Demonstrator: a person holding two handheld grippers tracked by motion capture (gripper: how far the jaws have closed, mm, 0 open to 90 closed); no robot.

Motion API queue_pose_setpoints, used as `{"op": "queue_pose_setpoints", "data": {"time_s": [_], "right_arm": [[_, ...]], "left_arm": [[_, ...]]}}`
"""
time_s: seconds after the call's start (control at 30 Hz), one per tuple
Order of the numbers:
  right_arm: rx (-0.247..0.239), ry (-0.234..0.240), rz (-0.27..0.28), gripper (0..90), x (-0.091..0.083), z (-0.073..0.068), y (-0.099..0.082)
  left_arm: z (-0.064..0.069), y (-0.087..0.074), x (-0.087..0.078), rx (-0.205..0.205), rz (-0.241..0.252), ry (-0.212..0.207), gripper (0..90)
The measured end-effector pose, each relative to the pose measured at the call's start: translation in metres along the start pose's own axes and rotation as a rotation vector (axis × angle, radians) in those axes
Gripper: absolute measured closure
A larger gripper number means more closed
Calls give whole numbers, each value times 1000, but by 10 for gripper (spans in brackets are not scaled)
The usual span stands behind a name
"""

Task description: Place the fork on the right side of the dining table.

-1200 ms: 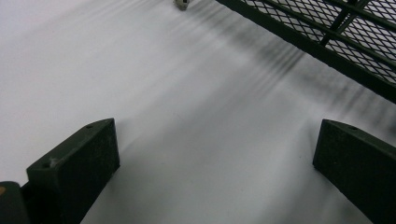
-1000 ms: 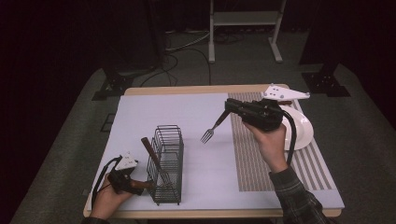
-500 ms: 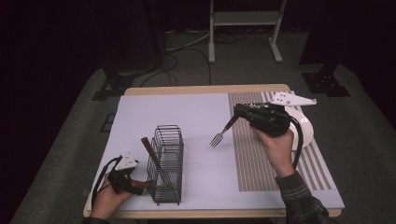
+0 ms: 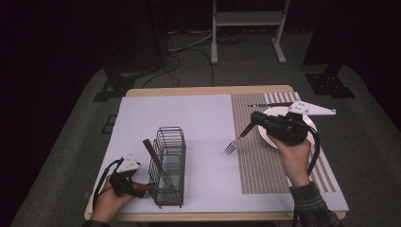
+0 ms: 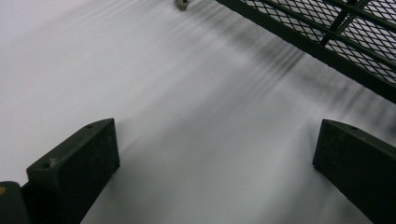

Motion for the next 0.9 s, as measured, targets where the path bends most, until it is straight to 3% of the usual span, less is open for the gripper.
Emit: {"op": "queue_pose_setpoints", "data": {"time_s": [0.47,0.9], "right_arm": [[43,-66,26,803,-34,16,-9],[65,-145,6,802,-56,28,-27]], "left_arm": [[0,0,0,-2,1,0,0],[0,0,0,-2,1,0,0]]}}
Point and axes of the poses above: each handheld gripper's, and its own axes: x roughly forward along the jaws, y roughly out of its top, z roughly to its right, the point moved 1 cm from there along x, roughly forward along the jaws, and after that the axes turned 8 degrees about x, right-handed, at the moved point
